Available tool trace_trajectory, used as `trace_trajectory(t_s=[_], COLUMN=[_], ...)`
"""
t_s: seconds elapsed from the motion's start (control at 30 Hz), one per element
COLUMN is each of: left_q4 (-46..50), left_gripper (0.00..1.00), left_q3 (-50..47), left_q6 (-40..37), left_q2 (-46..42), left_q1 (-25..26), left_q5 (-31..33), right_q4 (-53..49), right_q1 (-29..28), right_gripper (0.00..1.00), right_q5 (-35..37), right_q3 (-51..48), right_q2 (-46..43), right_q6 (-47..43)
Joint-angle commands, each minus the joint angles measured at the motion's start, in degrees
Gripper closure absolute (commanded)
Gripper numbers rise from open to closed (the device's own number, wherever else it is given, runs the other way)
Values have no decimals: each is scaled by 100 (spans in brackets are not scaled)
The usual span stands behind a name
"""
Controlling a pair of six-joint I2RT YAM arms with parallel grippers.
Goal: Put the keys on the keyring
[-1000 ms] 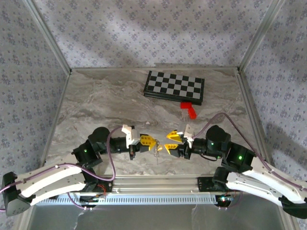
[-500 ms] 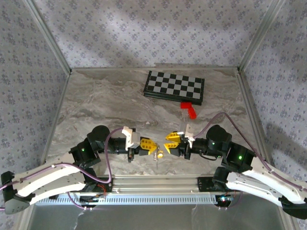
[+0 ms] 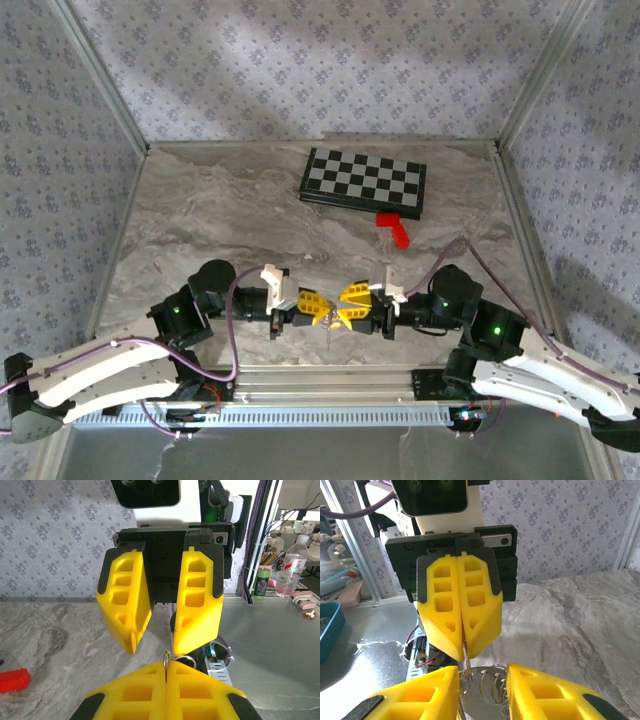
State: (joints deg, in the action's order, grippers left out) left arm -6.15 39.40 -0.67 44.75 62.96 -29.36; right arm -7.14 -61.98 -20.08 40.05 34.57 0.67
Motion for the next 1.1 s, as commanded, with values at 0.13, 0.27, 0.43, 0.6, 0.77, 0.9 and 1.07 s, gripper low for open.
trace_trajectory(t_s=[0.13,0.27,0.43,0.6,0.77,0.9,1.07], left_q4=[-114,-113,-54,6,46,169,563], left_gripper=[100,100,100,100,100,100,100], left_q3=[271,296,316,347,370,415,577], left_q6=[-109,-126,-192,-240,-272,-312,-428], left_q2=[1,21,66,117,117,123,194], left_q1=[103,120,138,146,147,145,146], left_q5=[-158,-161,-151,-124,-62,26,302], right_q4=[158,137,93,8,-220,-491,-939], right_q1=[-70,-104,-165,-217,-218,-232,-262], right_gripper=[69,72,76,82,92,100,100], right_q5=[-141,-52,3,64,177,253,457], right_q3=[-28,-58,-63,-47,27,136,341], right_q2=[65,64,76,103,112,146,151], right_q6=[45,37,5,-56,-134,-239,-428])
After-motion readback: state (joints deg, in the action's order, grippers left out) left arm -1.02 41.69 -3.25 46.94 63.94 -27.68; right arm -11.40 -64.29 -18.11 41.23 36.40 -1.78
